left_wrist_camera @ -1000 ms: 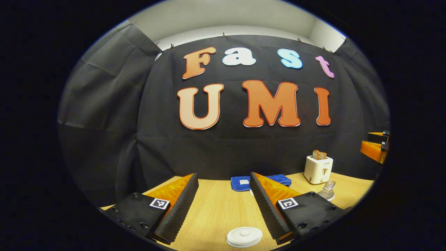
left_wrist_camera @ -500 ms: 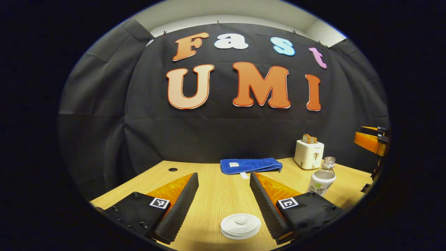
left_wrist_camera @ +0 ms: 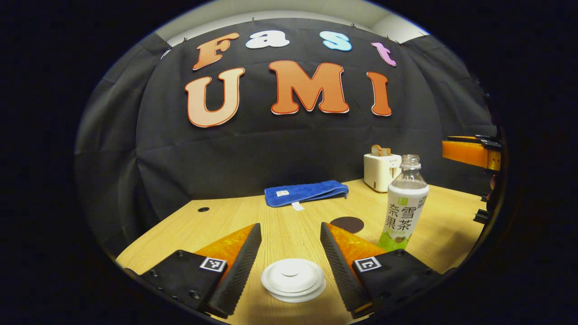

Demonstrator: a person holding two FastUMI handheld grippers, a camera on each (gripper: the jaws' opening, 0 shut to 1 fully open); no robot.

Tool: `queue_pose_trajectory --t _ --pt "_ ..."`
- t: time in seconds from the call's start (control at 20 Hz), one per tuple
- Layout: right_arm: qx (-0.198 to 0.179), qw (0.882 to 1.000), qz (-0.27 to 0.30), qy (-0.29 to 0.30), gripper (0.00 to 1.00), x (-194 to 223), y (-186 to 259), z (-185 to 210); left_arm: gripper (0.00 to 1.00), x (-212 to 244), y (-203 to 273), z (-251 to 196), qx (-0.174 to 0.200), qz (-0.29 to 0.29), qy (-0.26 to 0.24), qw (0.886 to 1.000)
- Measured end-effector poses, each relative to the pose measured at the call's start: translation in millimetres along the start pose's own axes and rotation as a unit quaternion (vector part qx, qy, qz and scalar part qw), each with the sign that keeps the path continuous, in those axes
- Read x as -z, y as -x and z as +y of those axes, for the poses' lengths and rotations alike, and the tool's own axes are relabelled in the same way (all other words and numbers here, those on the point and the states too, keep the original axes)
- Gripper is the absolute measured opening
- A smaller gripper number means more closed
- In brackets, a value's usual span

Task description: Open the teacup lid with one hand, grasp the water bottle and pour water into the teacup with the other hand; after pouring, place the water bottle on the coaster and then close the teacup lid.

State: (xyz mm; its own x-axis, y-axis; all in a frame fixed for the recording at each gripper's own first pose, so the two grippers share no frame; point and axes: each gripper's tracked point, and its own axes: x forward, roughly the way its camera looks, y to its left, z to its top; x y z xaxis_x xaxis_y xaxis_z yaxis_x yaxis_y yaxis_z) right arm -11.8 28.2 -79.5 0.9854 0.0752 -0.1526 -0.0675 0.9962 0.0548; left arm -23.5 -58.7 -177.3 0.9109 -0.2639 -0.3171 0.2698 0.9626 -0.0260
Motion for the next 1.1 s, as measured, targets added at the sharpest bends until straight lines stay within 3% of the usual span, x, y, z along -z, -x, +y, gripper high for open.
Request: queue_pose_trajectory --t 0.4,0.45,0.55,0.6,0.8,0.9,0.95,1.1 --pt "-0.007 1.000 0.016 -0.002 1.00 14 -2 3 0.74 49 -8 -4 0.006 0.071 0.009 0.997" --pt "-0.006 1.000 0.018 -0.002 1.00 15 -3 3 0.62 54 -10 -1 0.002 0.079 0.008 0.997" --pt "-0.007 1.000 0.020 -0.002 1.00 16 -3 3 0.61 56 -9 2 -0.002 0.086 0.010 0.996" --pt "-0.007 1.000 0.021 -0.002 1.00 18 -3 4 0.61 55 -12 2 -0.003 0.081 0.012 0.997" --pt "-0.009 1.000 0.026 0.001 1.00 21 -4 5 0.41 53 -12 4 -0.008 0.077 0.012 0.997" --pt "-0.012 1.000 0.029 0.001 1.00 23 -5 8 0.39 50 -13 7 -0.014 0.075 0.014 0.997" --pt "-0.016 0.999 0.030 0.002 1.00 24 -4 9 0.30 51 -17 8 -0.014 0.072 0.023 0.997" --pt "-0.028 0.999 0.036 0.001 1.00 29 -4 18 0.30 46 -12 12 -0.021 0.063 0.022 0.998"
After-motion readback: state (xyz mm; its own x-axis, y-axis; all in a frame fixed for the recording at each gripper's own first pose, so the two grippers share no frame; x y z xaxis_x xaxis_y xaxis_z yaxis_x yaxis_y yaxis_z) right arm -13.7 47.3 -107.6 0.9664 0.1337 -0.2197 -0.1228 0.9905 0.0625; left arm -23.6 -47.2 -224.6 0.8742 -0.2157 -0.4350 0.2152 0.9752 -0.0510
